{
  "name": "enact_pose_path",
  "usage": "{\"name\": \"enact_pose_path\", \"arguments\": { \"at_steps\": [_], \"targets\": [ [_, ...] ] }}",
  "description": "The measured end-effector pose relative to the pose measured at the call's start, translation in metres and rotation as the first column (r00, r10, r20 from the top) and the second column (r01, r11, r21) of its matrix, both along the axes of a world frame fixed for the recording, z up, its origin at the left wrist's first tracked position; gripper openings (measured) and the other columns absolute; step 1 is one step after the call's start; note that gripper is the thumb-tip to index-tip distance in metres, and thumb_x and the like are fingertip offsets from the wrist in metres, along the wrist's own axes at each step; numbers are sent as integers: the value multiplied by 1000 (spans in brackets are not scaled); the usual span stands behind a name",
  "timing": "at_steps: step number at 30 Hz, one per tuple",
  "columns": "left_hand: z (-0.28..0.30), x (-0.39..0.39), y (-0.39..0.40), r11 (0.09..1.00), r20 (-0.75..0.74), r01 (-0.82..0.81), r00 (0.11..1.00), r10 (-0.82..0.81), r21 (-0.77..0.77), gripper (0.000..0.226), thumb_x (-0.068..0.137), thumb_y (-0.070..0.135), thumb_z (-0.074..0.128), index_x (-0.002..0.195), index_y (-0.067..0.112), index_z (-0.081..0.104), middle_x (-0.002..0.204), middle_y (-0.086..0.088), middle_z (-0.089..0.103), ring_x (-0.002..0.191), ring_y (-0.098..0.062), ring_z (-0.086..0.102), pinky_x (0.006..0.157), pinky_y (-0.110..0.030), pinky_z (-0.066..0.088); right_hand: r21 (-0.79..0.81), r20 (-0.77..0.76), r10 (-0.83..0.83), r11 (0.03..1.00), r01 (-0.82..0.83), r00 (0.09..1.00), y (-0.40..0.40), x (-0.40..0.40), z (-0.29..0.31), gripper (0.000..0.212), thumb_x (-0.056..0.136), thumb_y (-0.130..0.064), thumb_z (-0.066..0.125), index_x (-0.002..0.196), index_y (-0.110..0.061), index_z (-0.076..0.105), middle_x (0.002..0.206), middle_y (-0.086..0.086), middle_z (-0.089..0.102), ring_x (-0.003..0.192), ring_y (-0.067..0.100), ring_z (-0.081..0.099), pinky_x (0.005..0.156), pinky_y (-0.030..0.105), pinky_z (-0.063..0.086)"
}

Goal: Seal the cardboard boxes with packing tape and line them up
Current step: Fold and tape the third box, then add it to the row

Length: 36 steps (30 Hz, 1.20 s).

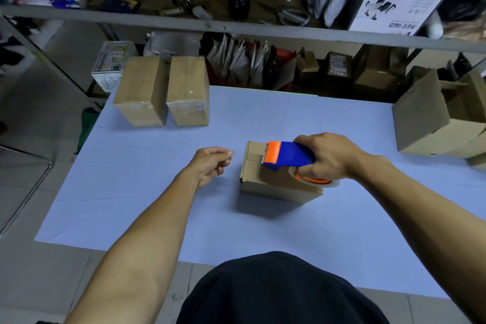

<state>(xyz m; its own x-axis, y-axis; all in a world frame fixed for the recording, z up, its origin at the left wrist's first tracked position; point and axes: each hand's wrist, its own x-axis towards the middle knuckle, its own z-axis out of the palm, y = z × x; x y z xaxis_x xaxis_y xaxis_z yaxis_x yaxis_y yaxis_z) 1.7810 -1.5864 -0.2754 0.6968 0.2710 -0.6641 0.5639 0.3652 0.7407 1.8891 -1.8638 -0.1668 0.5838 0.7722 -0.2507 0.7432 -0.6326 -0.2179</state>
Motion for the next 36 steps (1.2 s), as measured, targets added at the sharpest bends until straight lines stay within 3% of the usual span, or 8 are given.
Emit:
{"name": "enact_pose_path", "arguments": {
  "at_steps": [12, 18, 24, 26, 28, 31, 33, 36],
  "targets": [
    [-25, -8, -37, 976, -50, -182, 983, 177, -119, 11, 93, 7, 66, 103, 6, 71, 83, -4, 71, 69, -11, 63, 54, -19, 50, -5, 9, 11, 1000, -11, 1000, 4, 0, -3, 42, 72, -68, 49, 99, -36, 48, 79, -12, 59, 69, 12, 54, 54, 25, 36],
    [-28, -2, -63, 946, -17, -319, 948, 319, -65, 9, 96, 9, 63, 97, 12, 71, 89, -4, 74, 72, -15, 67, 58, -27, 55, -3, 13, -12, 1000, 12, 1000, 4, 1, -5, 44, 73, -67, 51, 102, -34, 48, 82, -11, 60, 72, 16, 55, 58, 28, 42],
    [-24, 0, -76, 941, -242, -320, 927, 286, -111, 12, 93, 23, 62, 87, 16, 69, 61, 2, 68, 47, -12, 61, 40, -17, 43, 11, 29, -24, 1000, 24, 999, 2, -2, -6, 38, 75, -64, 56, 96, -35, 45, 77, -11, 56, 69, 16, 52, 53, 26, 34],
    [-22, 1, -75, 951, -244, -297, 919, 309, 83, 13, 93, 20, 63, 95, 8, 68, 80, -5, 73, 65, -16, 68, 52, -24, 53, 15, 24, -21, 1000, 20, 999, 3, -3, -5, 37, 75, -65, 55, 95, -36, 42, 76, -12, 54, 68, 16, 51, 52, 24, 30],
    [-19, 0, -69, 896, -115, -216, 953, 280, 389, 24, 96, 22, 59, 117, 11, 64, 119, -7, 68, 103, -21, 65, 88, -35, 55, 22, 20, -20, 1000, 19, 1000, 3, -3, -5, 37, 75, -65, 55, 96, -37, 42, 77, -13, 54, 69, 16, 52, 51, 23, 29],
    [-3, -13, -58, 878, 206, 16, 970, -131, 478, 48, 97, 12, 55, 144, 21, 47, 148, 7, 46, 130, -6, 44, 108, -28, 39, 29, 5, -26, 999, 25, 1000, 2, -1, -7, 39, 76, -65, 56, 100, -36, 45, 79, -12, 55, 71, 16, 53, 51, 23, 29],
    [5, -19, -46, 695, 182, 317, 820, -543, 646, 69, 91, 15, 57, 154, 27, 31, 161, 16, 21, 142, 7, 19, 113, -19, 25, 32, 0, -23, 999, 23, 1000, 2, 0, -7, 42, 75, -66, 54, 103, -35, 47, 80, -11, 57, 71, 16, 53, 52, 24, 30],
    [8, -11, -35, 83, -229, 531, 495, -838, 843, 109, 82, 51, 65, 158, 25, -8, 160, 16, -22, 145, 1, -23, 122, -36, 0, 41, 2, -13, 999, 13, 1000, 1, 1, -6, 45, 75, -66, 54, 107, -35, 48, 83, -11, 57, 73, 17, 53, 53, 24, 32]
  ]
}}
